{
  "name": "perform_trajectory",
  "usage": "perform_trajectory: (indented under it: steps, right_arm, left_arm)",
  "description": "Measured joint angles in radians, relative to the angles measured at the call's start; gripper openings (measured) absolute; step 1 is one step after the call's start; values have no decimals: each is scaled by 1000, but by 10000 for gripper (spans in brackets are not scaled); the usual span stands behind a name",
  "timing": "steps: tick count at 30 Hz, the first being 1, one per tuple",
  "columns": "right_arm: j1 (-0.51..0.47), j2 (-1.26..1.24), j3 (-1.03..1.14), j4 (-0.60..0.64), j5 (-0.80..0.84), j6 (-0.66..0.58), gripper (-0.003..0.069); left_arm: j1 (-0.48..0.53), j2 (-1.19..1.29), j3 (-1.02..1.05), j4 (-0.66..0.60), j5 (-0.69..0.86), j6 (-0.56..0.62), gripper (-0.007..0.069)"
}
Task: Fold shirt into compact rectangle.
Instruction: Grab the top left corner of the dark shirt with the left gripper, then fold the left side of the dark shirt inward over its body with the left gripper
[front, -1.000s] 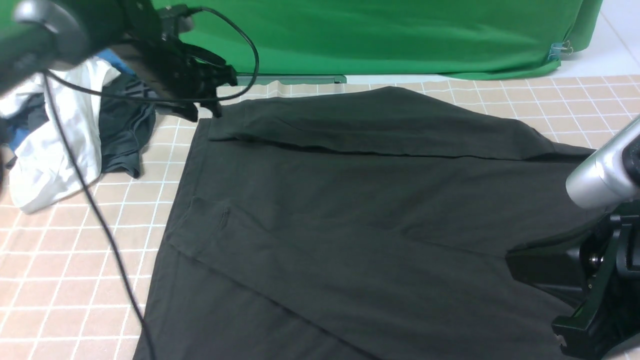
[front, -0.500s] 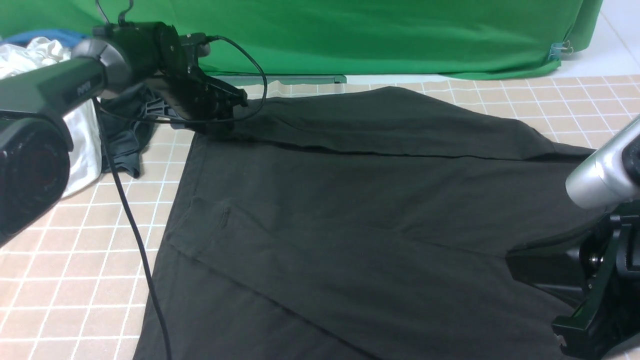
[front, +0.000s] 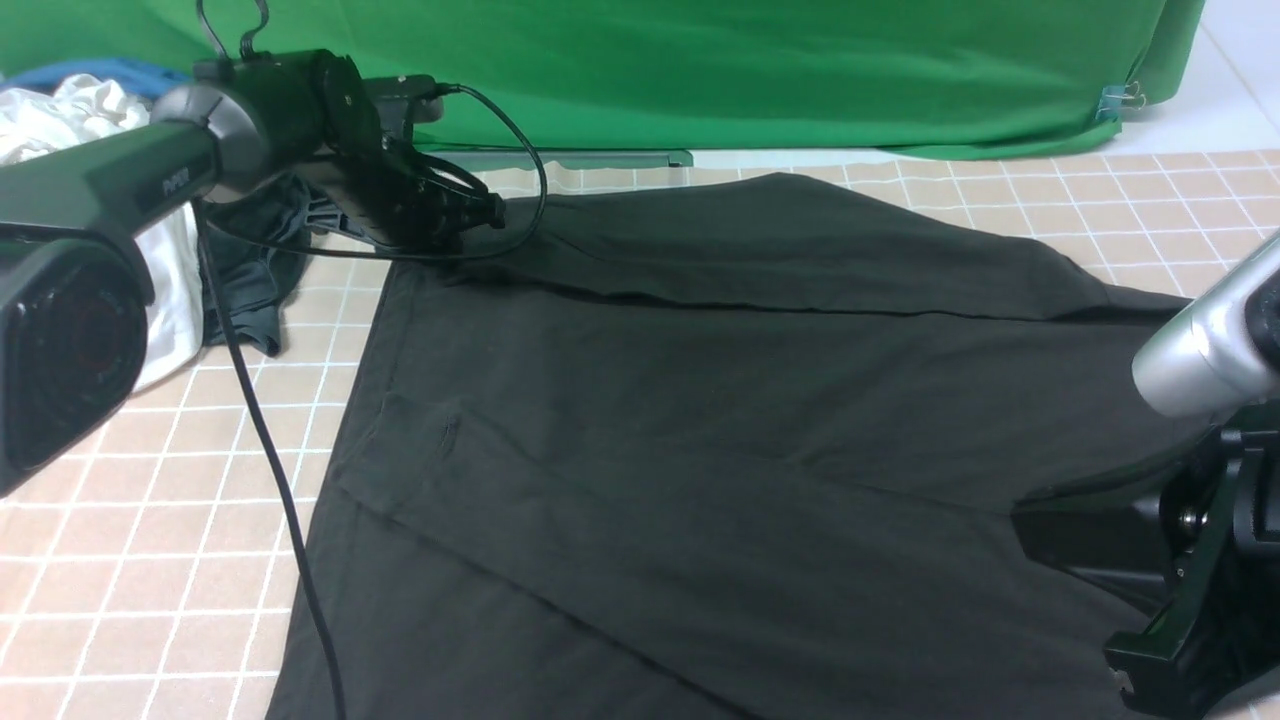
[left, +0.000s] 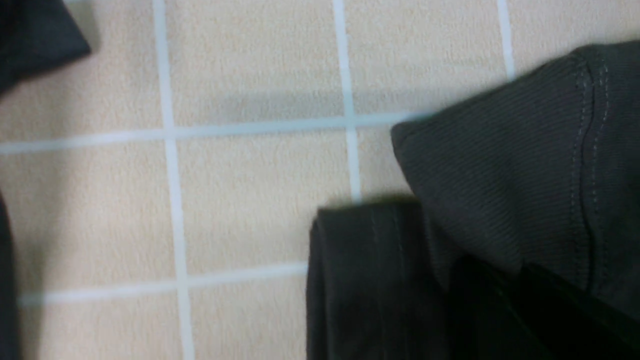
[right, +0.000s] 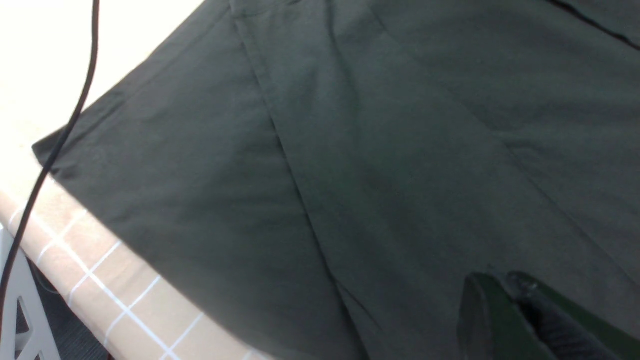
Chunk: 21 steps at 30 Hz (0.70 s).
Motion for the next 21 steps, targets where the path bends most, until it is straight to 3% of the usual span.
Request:
perform_trajectory:
  steps: [14,21]
  right_arm:
    - [0,0,0,0,0,-5,71]
    - [0,0,0,-84,4,-5,71]
  left_arm:
    - [-3,-235,0,-30,363,15,35]
    - [-4,-316,41,-48,481,-1,35]
